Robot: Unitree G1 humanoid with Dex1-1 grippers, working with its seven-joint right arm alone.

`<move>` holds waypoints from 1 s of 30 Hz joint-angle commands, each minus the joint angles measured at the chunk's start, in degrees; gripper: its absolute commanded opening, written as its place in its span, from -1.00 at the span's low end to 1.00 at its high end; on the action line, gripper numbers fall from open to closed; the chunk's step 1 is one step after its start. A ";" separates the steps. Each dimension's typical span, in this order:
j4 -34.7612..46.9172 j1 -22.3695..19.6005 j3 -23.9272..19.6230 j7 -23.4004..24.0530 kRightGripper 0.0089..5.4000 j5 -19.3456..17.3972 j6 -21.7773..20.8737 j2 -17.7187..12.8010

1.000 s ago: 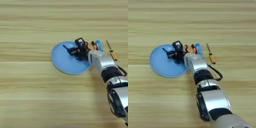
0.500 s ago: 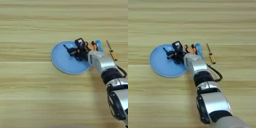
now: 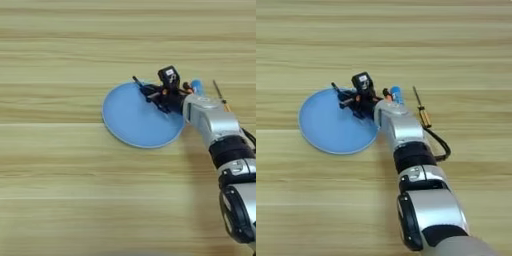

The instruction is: Move the objects on the table

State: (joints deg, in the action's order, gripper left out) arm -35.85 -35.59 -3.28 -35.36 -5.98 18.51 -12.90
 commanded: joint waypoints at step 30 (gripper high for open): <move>-11.89 -11.36 -9.10 7.75 -0.90 0.74 -8.58 -18.95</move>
State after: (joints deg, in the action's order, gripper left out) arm -48.44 -40.96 -11.87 -29.11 -5.82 12.81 -27.88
